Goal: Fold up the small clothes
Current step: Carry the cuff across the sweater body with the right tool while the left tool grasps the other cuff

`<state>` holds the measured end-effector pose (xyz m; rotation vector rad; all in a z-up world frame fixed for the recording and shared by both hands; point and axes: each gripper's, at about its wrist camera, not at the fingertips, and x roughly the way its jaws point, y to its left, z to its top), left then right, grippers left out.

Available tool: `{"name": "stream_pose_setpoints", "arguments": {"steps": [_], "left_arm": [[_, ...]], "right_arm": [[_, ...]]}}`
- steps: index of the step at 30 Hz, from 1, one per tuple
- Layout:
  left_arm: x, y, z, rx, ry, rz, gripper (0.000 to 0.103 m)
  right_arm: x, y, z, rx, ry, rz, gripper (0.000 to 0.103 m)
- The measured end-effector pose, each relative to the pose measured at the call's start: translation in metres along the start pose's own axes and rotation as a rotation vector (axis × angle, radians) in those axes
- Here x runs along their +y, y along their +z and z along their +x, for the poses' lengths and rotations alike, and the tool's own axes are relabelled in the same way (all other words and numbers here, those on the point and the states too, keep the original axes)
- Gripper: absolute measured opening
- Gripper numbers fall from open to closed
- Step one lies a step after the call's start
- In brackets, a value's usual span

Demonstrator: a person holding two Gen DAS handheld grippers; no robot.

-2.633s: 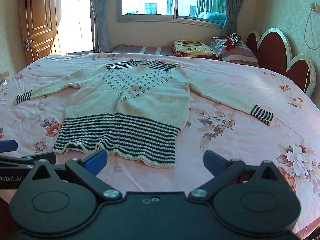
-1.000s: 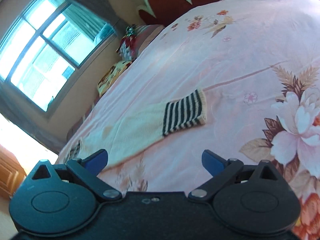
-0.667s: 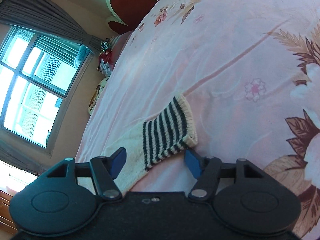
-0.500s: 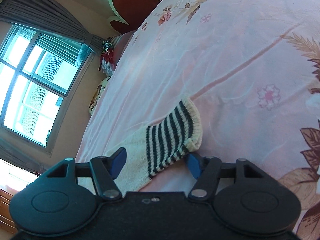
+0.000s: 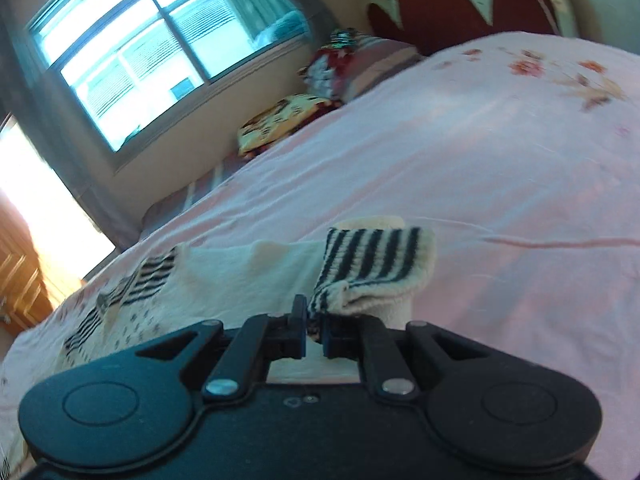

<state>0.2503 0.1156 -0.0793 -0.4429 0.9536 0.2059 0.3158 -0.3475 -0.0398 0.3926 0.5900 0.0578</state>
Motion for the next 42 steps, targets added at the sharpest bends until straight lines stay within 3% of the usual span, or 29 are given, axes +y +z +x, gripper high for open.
{"name": "stream_pose_setpoints", "arguments": {"steps": [7, 12, 14, 15, 19, 22, 25, 27, 28, 31, 34, 35, 36, 39, 42], "left_arm": [[0.037, -0.003, -0.012, -0.029, 0.041, -0.076, 0.103], [0.059, -0.005, -0.027, -0.085, 0.044, -0.108, 0.103], [0.059, -0.004, -0.031, -0.113, 0.086, -0.092, 0.103], [0.058, -0.002, -0.032, -0.122, 0.097, -0.084, 0.103], [0.047, 0.005, -0.026, -0.123, 0.049, -0.074, 0.103], [0.021, 0.011, -0.015, -0.127, -0.019, -0.035, 0.103], [-0.017, 0.02, 0.004, -0.118, -0.138, 0.006, 0.102], [-0.043, 0.026, 0.021, -0.092, -0.212, 0.03, 0.078], [-0.055, 0.029, 0.033, -0.058, -0.234, 0.036, 0.061], [-0.081, 0.035, 0.065, 0.005, -0.268, 0.032, 0.06], [-0.104, 0.044, 0.08, -0.004, -0.278, 0.062, 0.059], [-0.11, 0.047, 0.084, -0.008, -0.277, 0.079, 0.026], [-0.115, 0.051, 0.088, 0.001, -0.272, 0.093, 0.001], [-0.107, 0.063, 0.08, -0.058, -0.291, 0.07, 0.003], [-0.088, 0.075, 0.06, -0.133, -0.261, 0.088, 0.003]], "right_arm": [[0.134, -0.028, 0.045, 0.132, 0.268, -0.269, 0.008], [0.188, -0.068, 0.063, 0.235, 0.354, -0.399, 0.008], [0.197, -0.082, 0.071, 0.281, 0.368, -0.429, 0.012], [0.201, -0.087, 0.072, 0.294, 0.376, -0.435, 0.019], [0.195, -0.087, 0.049, 0.227, 0.399, -0.433, 0.044], [0.173, -0.083, 0.03, 0.209, 0.395, -0.367, 0.045], [0.151, -0.078, 0.016, 0.184, 0.356, -0.302, 0.045], [0.137, -0.073, 0.01, 0.171, 0.331, -0.249, 0.045], [0.13, -0.07, 0.007, 0.166, 0.32, -0.222, 0.045], [0.112, -0.06, 0.005, 0.159, 0.297, -0.159, 0.045], [0.1, -0.058, 0.002, 0.154, 0.284, -0.13, 0.045], [0.095, -0.058, 0.003, 0.156, 0.281, -0.114, 0.045], [0.093, -0.058, 0.005, 0.16, 0.28, -0.096, 0.045], [0.082, -0.06, 0.009, 0.171, 0.284, -0.026, 0.046], [0.07, -0.059, 0.014, 0.176, 0.309, 0.072, 0.047]]}}
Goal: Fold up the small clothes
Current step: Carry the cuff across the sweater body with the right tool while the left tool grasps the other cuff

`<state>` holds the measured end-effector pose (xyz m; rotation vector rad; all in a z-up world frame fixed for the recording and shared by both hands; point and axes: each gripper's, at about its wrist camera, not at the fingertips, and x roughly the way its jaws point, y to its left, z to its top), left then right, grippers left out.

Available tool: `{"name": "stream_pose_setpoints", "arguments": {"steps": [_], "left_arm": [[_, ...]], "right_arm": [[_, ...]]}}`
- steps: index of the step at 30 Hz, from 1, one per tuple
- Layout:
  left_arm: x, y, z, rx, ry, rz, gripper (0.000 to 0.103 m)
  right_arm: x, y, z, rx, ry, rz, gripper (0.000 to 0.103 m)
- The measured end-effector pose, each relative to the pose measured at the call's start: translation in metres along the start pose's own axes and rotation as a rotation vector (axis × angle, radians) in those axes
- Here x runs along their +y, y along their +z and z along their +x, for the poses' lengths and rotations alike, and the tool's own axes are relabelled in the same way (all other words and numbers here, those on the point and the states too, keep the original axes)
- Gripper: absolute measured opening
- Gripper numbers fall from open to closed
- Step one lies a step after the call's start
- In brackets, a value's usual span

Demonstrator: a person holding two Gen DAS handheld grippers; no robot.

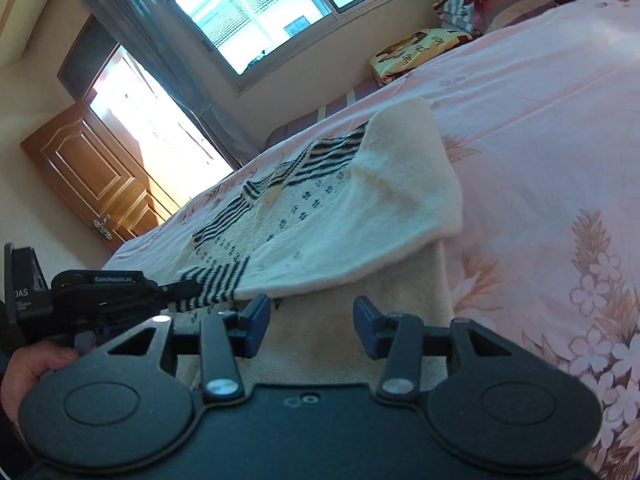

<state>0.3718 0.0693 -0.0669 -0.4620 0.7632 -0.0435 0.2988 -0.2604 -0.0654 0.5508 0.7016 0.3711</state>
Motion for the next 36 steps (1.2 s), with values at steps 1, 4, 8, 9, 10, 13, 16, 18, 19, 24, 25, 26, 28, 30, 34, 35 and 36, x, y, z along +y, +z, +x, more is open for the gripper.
{"name": "stream_pose_setpoints", "arguments": {"steps": [1, 4, 8, 9, 10, 13, 16, 18, 19, 24, 25, 26, 28, 30, 34, 35, 36], "left_arm": [[0.007, 0.003, -0.004, -0.005, 0.015, -0.001, 0.003], [0.032, 0.005, -0.01, 0.002, 0.059, -0.022, 0.003], [0.054, -0.001, -0.007, 0.026, 0.07, -0.067, 0.003], [0.054, -0.003, -0.006, 0.028, 0.071, -0.066, 0.003], [0.055, -0.004, -0.005, 0.028, 0.072, -0.071, 0.003], [0.055, -0.007, 0.0, 0.033, 0.072, -0.071, 0.003], [0.053, -0.008, 0.002, 0.04, 0.07, -0.068, 0.003], [0.053, -0.008, 0.005, 0.049, 0.07, -0.064, 0.003], [0.053, -0.008, 0.006, 0.051, 0.071, -0.061, 0.003], [0.052, -0.008, 0.007, 0.034, 0.092, -0.047, 0.003], [0.051, -0.008, 0.008, 0.029, 0.101, -0.04, 0.003], [0.05, -0.008, 0.01, 0.035, 0.107, -0.033, 0.003], [0.049, -0.008, 0.015, 0.046, 0.119, -0.011, 0.003], [0.049, -0.008, 0.017, 0.047, 0.116, -0.007, 0.003], [0.051, -0.01, 0.017, 0.042, 0.109, -0.017, 0.003], [0.051, -0.01, 0.017, 0.041, 0.11, -0.016, 0.003], [0.051, -0.01, 0.017, 0.042, 0.11, -0.015, 0.003]], "right_arm": [[-0.005, 0.001, 0.001, -0.002, 0.015, 0.04, 0.048], [-0.02, 0.005, 0.006, -0.013, 0.049, 0.15, 0.05], [-0.037, 0.014, 0.017, -0.036, 0.108, 0.284, 0.05], [-0.042, 0.017, 0.022, -0.039, 0.123, 0.329, 0.05], [-0.046, 0.02, 0.025, -0.042, 0.129, 0.362, 0.05], [-0.059, 0.028, 0.038, -0.066, 0.105, 0.428, 0.05], [-0.068, 0.035, 0.046, -0.086, 0.081, 0.452, 0.047], [-0.072, 0.037, 0.052, -0.095, 0.078, 0.46, 0.045], [-0.072, 0.039, 0.054, -0.099, 0.076, 0.456, 0.045], [-0.073, 0.037, 0.056, -0.13, -0.005, 0.486, 0.008], [-0.08, 0.033, 0.058, -0.121, -0.018, 0.525, 0.004], [-0.084, 0.03, 0.058, -0.122, 0.001, 0.549, 0.004], [-0.079, 0.034, 0.053, -0.093, -0.011, 0.501, 0.005], [-0.065, 0.039, 0.041, -0.079, -0.014, 0.386, 0.019], [-0.047, 0.058, 0.03, -0.118, -0.04, 0.173, 0.037], [-0.05, 0.067, 0.037, -0.1, -0.04, 0.154, 0.037], [-0.052, 0.073, 0.045, -0.076, -0.042, 0.145, 0.036]]}}
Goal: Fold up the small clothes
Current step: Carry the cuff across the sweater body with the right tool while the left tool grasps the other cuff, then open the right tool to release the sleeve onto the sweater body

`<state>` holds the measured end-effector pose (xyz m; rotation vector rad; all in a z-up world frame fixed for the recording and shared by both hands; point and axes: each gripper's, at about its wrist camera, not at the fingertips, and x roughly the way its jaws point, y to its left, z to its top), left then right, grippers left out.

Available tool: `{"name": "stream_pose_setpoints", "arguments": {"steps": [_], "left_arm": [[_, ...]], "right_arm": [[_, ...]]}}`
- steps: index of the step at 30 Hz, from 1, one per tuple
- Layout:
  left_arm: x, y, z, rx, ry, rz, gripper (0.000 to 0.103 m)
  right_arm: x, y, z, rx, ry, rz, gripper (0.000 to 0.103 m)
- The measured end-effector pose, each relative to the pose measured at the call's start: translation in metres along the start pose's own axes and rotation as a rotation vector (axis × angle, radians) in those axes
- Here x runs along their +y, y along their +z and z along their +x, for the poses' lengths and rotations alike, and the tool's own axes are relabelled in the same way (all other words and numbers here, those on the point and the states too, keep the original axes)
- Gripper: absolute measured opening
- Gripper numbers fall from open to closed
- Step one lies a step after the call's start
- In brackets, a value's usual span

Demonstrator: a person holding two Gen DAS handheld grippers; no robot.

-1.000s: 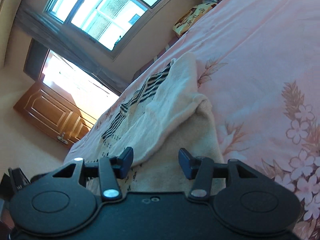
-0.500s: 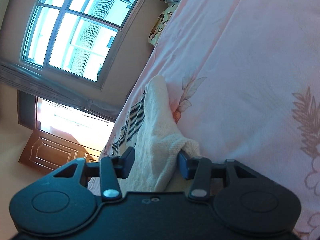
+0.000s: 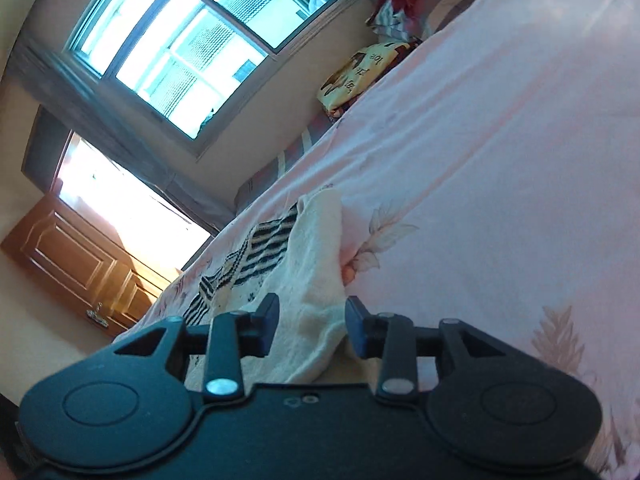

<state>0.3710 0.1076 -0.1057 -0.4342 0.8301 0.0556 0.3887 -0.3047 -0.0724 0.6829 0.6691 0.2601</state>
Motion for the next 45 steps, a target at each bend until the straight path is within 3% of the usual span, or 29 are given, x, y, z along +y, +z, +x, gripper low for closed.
{"name": "stream_pose_setpoints", "arguments": {"steps": [3, 5, 7, 10, 16, 18, 20, 21, 23, 26, 28, 30, 33, 37, 40, 43, 45], "left_arm": [[-0.002, 0.0, 0.0, 0.002, 0.007, 0.008, 0.003], [-0.003, 0.001, -0.001, -0.003, 0.012, 0.011, 0.003], [-0.003, 0.0, -0.008, -0.042, 0.016, 0.0, 0.003], [-0.009, -0.005, -0.001, -0.033, 0.056, 0.058, 0.003], [-0.013, -0.009, -0.007, -0.072, 0.084, 0.11, 0.004], [-0.009, -0.01, -0.02, -0.137, 0.14, 0.084, 0.025], [-0.007, -0.012, -0.04, -0.272, 0.212, 0.066, 0.074], [-0.007, -0.011, -0.047, -0.322, 0.224, 0.051, 0.077], [-0.01, -0.005, -0.048, -0.322, 0.157, 0.045, 0.076], [-0.034, -0.005, -0.031, -0.26, 0.064, 0.13, 0.076], [-0.047, -0.009, -0.012, -0.188, 0.047, 0.187, 0.076], [-0.052, -0.016, 0.011, -0.106, 0.117, 0.233, 0.076], [-0.058, -0.02, 0.012, -0.126, 0.118, 0.308, 0.077], [-0.059, -0.019, 0.009, -0.138, 0.113, 0.327, 0.077], [-0.057, -0.015, 0.001, -0.185, 0.127, 0.318, 0.077], [-0.051, -0.009, 0.0, -0.193, 0.131, 0.304, 0.077], [-0.047, -0.008, 0.002, -0.181, 0.142, 0.305, 0.077]], "right_arm": [[0.0, 0.006, 0.028, 0.082, -0.018, -0.079, 0.032], [0.004, 0.003, 0.035, 0.127, -0.034, -0.155, 0.014], [0.011, 0.0, 0.026, 0.101, -0.057, -0.214, 0.01], [0.01, -0.007, 0.024, 0.092, -0.119, -0.253, 0.008], [0.011, -0.003, 0.025, 0.104, -0.143, -0.288, 0.01], [0.013, 0.0, 0.016, 0.082, -0.143, -0.294, 0.024], [0.02, 0.004, 0.009, 0.053, -0.117, -0.328, 0.024], [0.025, 0.006, 0.008, 0.047, -0.109, -0.357, 0.024], [0.032, 0.007, 0.011, 0.056, -0.098, -0.404, 0.024], [0.039, 0.001, 0.027, 0.099, -0.077, -0.457, 0.023], [0.039, -0.005, 0.039, 0.127, -0.099, -0.496, 0.021], [0.035, -0.006, 0.043, 0.117, -0.096, -0.497, 0.019], [0.036, 0.005, 0.046, 0.107, -0.092, -0.492, 0.018], [0.035, 0.025, 0.06, 0.06, -0.099, -0.453, 0.019], [0.028, 0.045, 0.068, -0.001, -0.124, -0.357, 0.031], [0.019, 0.058, 0.082, 0.02, -0.13, -0.298, 0.036], [0.013, 0.062, 0.09, 0.07, -0.07, -0.265, 0.033]]}}
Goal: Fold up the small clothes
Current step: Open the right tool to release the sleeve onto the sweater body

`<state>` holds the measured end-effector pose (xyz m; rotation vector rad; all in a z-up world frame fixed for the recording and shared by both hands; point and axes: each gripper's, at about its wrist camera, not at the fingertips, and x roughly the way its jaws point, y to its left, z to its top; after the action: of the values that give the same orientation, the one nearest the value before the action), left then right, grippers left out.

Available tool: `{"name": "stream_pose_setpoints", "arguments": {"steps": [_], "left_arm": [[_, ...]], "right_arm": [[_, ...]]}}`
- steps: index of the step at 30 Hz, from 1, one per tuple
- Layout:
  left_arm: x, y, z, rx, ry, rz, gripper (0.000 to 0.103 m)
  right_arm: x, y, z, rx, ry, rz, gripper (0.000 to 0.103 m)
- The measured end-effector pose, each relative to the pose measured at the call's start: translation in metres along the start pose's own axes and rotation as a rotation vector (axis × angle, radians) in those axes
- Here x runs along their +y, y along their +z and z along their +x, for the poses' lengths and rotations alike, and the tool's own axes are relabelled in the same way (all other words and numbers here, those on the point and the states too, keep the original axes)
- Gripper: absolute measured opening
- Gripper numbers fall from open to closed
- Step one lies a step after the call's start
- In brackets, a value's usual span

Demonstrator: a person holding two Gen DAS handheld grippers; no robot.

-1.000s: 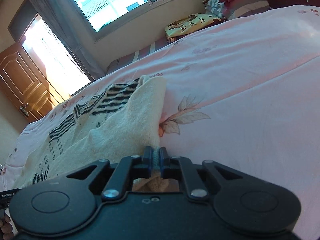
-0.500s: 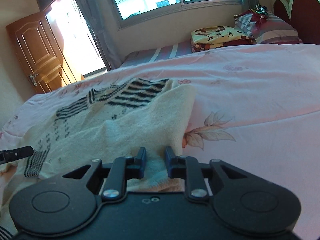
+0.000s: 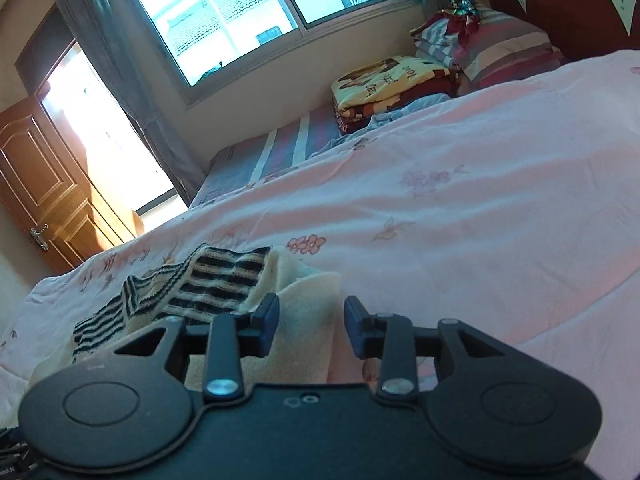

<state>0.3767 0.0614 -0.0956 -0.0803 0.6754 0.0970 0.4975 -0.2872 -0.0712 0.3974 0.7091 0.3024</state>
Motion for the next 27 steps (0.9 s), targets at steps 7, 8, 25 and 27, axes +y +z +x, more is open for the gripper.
{"name": "stream_pose_setpoints", "arguments": {"steps": [7, 8, 25, 27], "left_arm": [[-0.003, -0.003, 0.005, 0.008, 0.028, 0.036, 0.077], [-0.004, -0.004, 0.009, 0.028, 0.034, 0.05, 0.077], [-0.043, -0.006, 0.01, 0.025, -0.112, 0.144, 0.086], [-0.042, -0.004, -0.002, -0.017, -0.068, 0.149, 0.086]], "right_arm": [[-0.012, -0.003, -0.006, -0.051, -0.08, 0.021, 0.01], [-0.015, -0.005, -0.004, -0.038, -0.077, 0.034, 0.011], [0.039, -0.07, -0.058, 0.004, -0.075, -0.339, 0.015], [0.042, -0.072, -0.073, -0.032, -0.081, -0.325, 0.02]]}}
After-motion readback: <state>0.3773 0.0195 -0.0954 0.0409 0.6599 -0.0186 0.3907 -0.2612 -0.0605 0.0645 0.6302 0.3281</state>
